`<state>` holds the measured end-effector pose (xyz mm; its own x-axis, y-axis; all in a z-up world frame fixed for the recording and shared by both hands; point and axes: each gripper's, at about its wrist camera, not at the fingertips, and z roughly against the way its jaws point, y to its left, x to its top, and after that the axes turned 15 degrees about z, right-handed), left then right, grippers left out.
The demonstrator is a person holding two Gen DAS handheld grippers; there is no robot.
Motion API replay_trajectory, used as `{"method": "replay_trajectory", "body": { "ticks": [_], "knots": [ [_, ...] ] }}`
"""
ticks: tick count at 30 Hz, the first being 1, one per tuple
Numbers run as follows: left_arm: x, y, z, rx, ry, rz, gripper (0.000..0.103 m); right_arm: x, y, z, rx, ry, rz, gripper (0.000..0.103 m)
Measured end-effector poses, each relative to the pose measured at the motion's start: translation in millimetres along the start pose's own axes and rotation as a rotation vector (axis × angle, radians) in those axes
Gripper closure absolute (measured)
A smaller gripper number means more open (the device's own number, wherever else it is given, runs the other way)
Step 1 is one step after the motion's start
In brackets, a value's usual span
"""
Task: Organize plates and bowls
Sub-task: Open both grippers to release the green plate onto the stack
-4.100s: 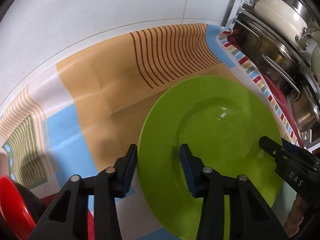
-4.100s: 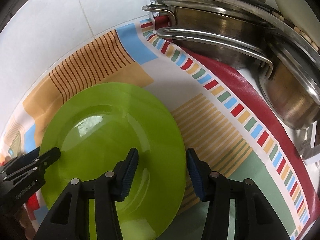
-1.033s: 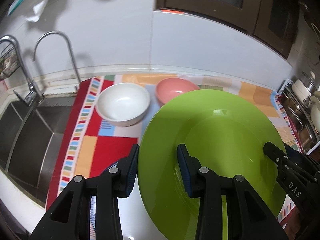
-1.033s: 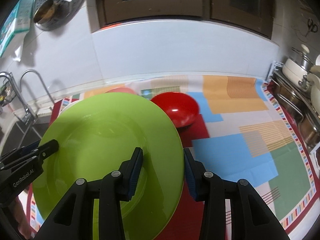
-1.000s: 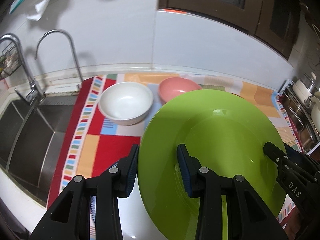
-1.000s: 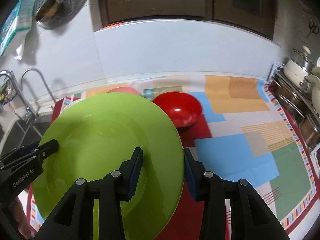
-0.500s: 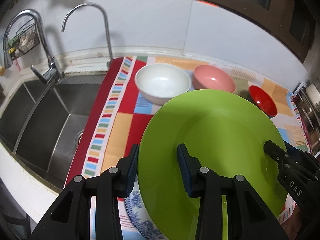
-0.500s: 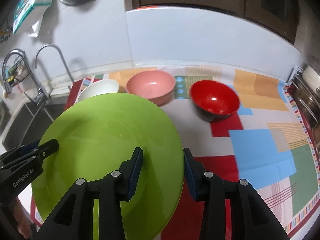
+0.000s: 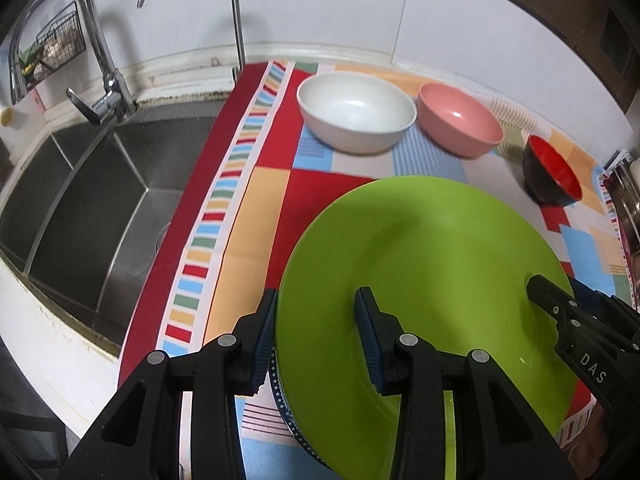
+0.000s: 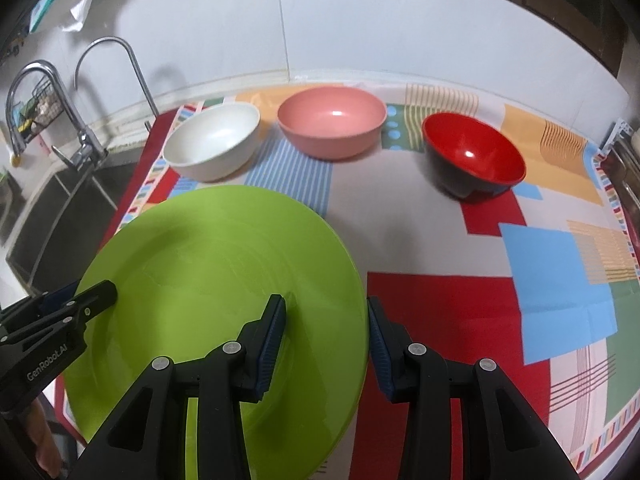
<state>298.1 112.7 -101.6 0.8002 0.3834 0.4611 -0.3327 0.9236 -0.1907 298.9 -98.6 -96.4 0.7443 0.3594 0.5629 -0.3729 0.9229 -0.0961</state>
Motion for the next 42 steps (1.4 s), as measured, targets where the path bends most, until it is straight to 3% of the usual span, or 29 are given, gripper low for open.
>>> {"method": "replay_trajectory", "body": {
  "ticks": [16, 21, 23, 28, 42],
  "knots": [
    [-10.9, 9.9, -25.3, 0.040, 0.067, 0.014, 0.063, -8.0, 8.5, -32.4, 0.044, 0.099, 0.026, 0.061],
    [-11.3, 11.2, -25.3, 0.019, 0.074, 0.016, 0.053, -6.9, 10.5, -33.8, 0.042, 0.111, 0.037, 0.060],
    [-11.5, 11.2, -23.1, 0.021, 0.065, 0.014, 0.051, -5.9, 10.8, -33.1, 0.043, 0.112, 0.041, 0.054],
    [-8.0, 7.9, -12.1, -0.001, 0.038, 0.007, 0.050, -0.9, 9.8, -18.8, 0.016, 0.068, 0.051, 0.053],
    [36.0, -0.1, 21.2, -0.043, -0.112, -0.010, 0.050, 35.0, 13.3, 13.1, 0.088, -0.092, 0.024, 0.053]
  ]
}}
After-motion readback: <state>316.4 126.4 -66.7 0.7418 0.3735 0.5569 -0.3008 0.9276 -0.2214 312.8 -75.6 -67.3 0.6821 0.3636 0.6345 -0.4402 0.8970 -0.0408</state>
